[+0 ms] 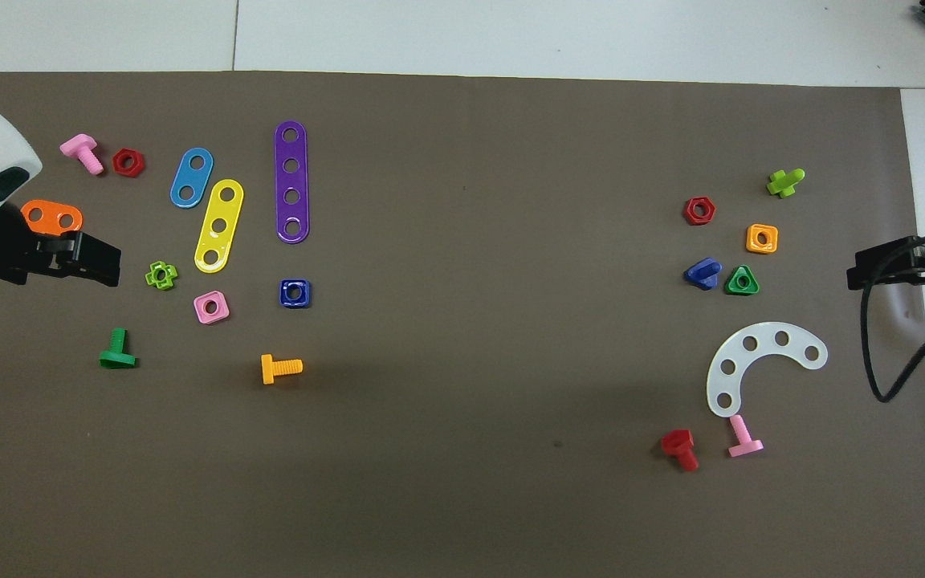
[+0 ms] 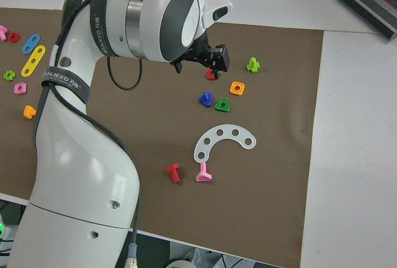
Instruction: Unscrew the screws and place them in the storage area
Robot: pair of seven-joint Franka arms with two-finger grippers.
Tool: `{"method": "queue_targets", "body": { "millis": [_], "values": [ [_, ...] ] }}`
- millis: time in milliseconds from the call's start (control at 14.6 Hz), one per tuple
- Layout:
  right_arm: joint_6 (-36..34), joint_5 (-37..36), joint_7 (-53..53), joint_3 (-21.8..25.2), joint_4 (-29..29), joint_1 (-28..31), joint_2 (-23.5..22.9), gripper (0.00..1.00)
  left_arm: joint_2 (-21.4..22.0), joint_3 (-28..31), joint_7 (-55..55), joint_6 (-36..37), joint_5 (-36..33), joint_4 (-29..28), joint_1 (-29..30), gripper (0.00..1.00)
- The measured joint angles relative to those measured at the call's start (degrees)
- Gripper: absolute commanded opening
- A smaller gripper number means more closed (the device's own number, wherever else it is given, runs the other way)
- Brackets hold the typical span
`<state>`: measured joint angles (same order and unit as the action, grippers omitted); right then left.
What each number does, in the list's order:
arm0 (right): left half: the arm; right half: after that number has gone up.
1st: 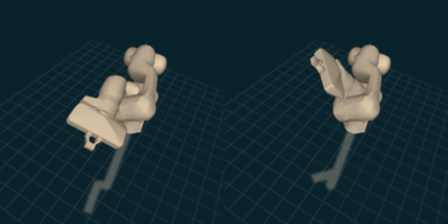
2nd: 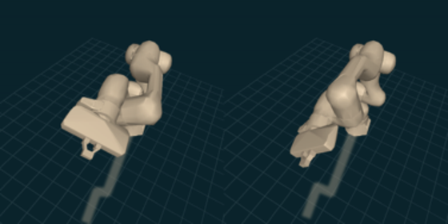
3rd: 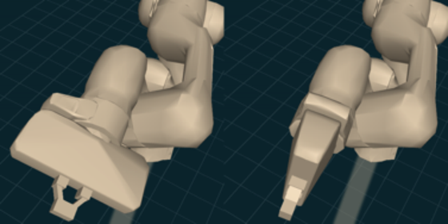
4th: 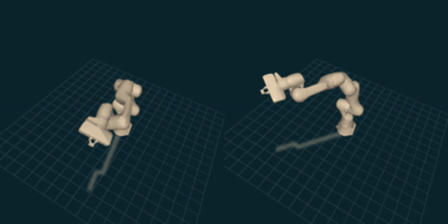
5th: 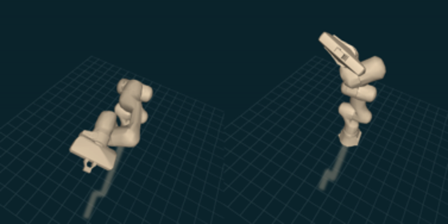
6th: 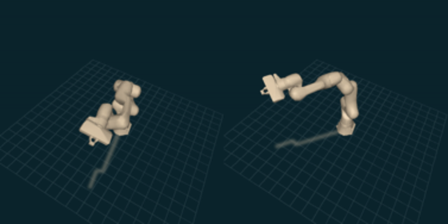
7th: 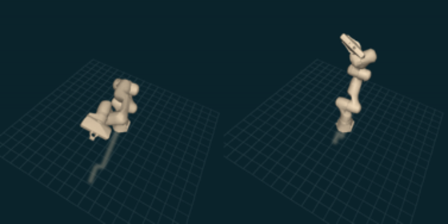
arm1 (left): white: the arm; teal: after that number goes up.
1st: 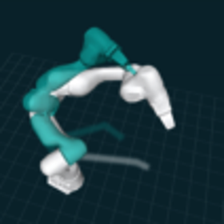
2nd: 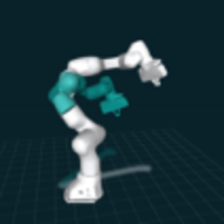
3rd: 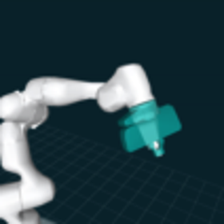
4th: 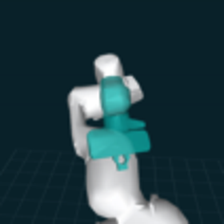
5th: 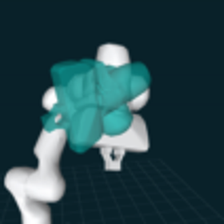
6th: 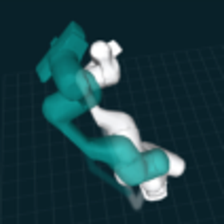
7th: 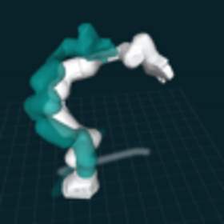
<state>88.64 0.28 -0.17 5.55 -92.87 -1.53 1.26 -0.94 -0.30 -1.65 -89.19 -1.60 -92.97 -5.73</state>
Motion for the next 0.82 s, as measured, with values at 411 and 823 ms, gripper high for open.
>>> {"method": "queue_targets", "body": {
  "millis": [411, 823],
  "values": [
    [0.01, -0.01, -0.78, -1.04, 0.0, 0.09, 0.0, 1.0, 0.0, 0.1, 0.0, -0.48, 0.0, -0.05, 0.04, 1.0],
    [0.86, -1.68, -2.06, -1.64, 0.72, -0.39, 0.01, 1.0, 0.0, 0.12, 0.0, -1.56, 0.0, -0.14, 0.06, 1.0]
  ]
}}
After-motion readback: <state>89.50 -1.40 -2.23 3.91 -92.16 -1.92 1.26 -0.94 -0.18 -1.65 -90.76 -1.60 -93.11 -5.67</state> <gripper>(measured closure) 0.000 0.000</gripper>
